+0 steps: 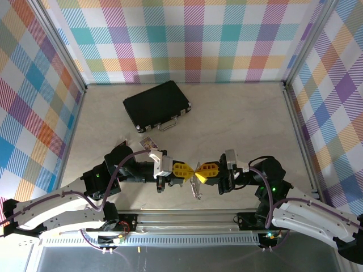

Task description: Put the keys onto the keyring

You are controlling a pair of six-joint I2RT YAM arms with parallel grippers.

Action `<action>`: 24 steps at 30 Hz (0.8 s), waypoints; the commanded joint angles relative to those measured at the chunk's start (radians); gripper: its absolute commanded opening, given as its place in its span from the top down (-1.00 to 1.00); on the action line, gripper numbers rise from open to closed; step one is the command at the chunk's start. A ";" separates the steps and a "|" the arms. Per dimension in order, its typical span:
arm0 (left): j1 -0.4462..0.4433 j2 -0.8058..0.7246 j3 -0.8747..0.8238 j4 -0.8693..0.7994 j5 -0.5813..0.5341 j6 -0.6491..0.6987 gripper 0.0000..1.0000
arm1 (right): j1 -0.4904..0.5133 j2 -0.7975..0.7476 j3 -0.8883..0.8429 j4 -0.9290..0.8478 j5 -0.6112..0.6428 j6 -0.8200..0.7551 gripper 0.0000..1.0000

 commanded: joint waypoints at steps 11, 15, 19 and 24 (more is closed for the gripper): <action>-0.008 -0.023 0.027 -0.075 -0.071 0.049 1.00 | 0.004 -0.050 0.088 -0.399 0.075 -0.190 0.38; -0.008 -0.030 0.059 -0.191 -0.124 0.097 1.00 | 0.005 -0.080 0.127 -0.546 0.132 -0.259 0.33; -0.008 -0.019 0.098 -0.281 -0.148 0.135 1.00 | 0.005 -0.073 0.153 -0.616 0.144 -0.320 0.34; -0.008 0.002 0.139 -0.386 -0.158 0.164 1.00 | 0.005 -0.050 0.157 -0.608 0.112 -0.324 0.32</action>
